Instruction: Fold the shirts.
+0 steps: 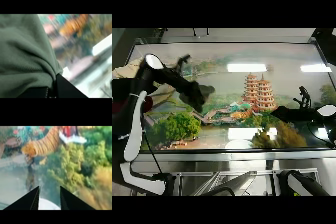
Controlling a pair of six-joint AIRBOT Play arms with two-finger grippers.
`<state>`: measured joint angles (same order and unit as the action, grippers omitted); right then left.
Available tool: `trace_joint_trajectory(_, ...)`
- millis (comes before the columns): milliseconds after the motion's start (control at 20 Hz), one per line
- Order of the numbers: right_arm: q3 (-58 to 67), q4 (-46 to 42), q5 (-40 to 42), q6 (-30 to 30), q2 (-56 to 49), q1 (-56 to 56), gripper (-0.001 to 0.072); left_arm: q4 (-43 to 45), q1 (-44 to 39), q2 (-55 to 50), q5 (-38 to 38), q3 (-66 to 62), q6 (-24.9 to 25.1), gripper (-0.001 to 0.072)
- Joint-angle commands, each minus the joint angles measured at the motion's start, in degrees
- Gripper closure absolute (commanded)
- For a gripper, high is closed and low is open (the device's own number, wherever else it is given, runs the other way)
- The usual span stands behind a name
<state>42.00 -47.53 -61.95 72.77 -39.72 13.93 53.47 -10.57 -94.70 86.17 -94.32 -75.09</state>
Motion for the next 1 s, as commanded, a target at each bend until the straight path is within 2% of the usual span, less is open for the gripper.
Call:
trace_joint_trajectory(0, 0.0, 0.0, -4.8, -1.0, 0.0, 0.0, 0.0312, -0.5, -10.5, 7.3, -0.3, 16.5, 0.1, 0.0697)
trace_joint_trajectory(50, 0.0, 0.2, -4.9, -1.0, 0.0, 0.0, 0.0185, -0.4, -12.4, 8.3, -1.7, 19.7, 0.1, 0.0697)
trace_joint_trajectory(200, 0.0, 0.2, -4.9, -1.6, -0.7, -2.4, 0.0176, -0.4, -13.8, 9.4, -0.1, 23.8, 0.1, 0.0691)
trace_joint_trajectory(250, 0.0, 0.2, -4.5, -1.7, -1.4, -4.0, 0.0176, -0.4, -13.2, 9.4, 2.0, 23.6, 0.1, 0.0445)
trace_joint_trajectory(300, 0.0, 0.4, -3.4, -2.2, -2.3, -5.9, 0.0176, -0.4, -12.1, 9.4, 4.0, 23.1, -0.3, 0.0007)
trace_joint_trajectory(400, 0.0, 3.5, 1.2, -5.1, -4.4, -9.8, 0.0176, -0.1, -8.8, 9.4, 6.8, 21.1, -1.0, 0.0018)
trace_joint_trajectory(600, 2.6, 14.5, 9.1, -13.8, -13.9, -16.4, 0.0193, 4.0, -0.9, 9.7, 6.1, 22.2, -1.9, 0.0019)
trace_joint_trajectory(800, 12.4, 15.5, 10.1, -18.6, -27.9, -21.0, 0.0194, 3.4, 4.9, 9.8, -1.2, 33.5, 0.3, 0.0019)
trace_joint_trajectory(950, 19.6, 15.8, 10.1, -19.7, -37.6, -24.9, 0.0194, -3.1, 6.3, 9.7, -10.4, 40.0, 6.2, 0.0019)
